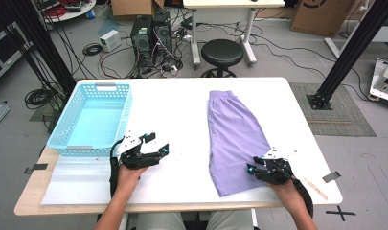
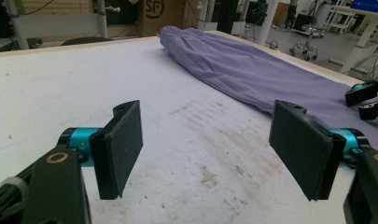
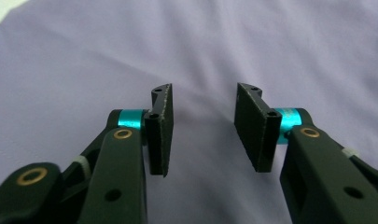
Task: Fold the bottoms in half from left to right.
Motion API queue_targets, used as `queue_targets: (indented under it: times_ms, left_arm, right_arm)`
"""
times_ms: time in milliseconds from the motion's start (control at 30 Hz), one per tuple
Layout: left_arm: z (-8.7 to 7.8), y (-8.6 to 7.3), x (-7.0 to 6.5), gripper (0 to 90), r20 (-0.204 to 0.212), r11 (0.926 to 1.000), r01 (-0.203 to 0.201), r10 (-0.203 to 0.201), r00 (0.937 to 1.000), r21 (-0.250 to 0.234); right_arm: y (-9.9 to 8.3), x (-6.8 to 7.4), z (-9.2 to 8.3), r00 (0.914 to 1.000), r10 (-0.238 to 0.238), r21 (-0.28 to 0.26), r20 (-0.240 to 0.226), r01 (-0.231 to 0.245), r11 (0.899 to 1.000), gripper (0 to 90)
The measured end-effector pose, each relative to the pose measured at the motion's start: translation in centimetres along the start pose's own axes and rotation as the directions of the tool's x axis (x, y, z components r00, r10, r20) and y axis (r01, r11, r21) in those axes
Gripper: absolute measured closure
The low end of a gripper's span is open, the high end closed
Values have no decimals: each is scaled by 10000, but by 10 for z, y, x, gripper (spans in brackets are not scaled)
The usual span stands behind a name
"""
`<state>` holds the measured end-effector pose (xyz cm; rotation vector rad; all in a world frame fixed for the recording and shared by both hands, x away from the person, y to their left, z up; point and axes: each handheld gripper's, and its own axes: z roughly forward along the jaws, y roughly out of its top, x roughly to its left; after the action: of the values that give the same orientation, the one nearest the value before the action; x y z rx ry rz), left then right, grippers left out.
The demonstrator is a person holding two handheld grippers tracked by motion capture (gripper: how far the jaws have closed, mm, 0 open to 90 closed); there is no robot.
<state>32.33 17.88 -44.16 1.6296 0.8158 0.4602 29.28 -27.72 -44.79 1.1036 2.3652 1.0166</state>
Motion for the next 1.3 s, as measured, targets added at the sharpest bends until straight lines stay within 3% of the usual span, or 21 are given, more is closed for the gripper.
queue_targets:
  times_ms: [167,367,500,900,1300]
  left_arm:
    - [0,0,-1,259,20,10000,32,-32,10000,30]
    - [1,-1,-3,259,70,10000,19,-20,10000,90]
    - [3,-2,-3,259,106,9999,3,-4,9999,113]
    - [3,0,-4,259,81,9994,339,-339,9994,7]
    - [11,9,-9,259,180,9992,384,-382,9991,-64]
  right_arm:
    - [-1,-8,-13,9991,328,-795,265,-306,9964,471]
    - [-7,-23,-20,9936,735,-1061,859,-643,9923,408]
    - [-8,-26,-23,9878,955,-1147,1232,-814,9901,312]
    - [-1,-26,-20,9883,1030,-1434,1128,-864,9859,312]
    - [4,-30,-22,9858,1222,-1687,1152,-1019,9804,306]
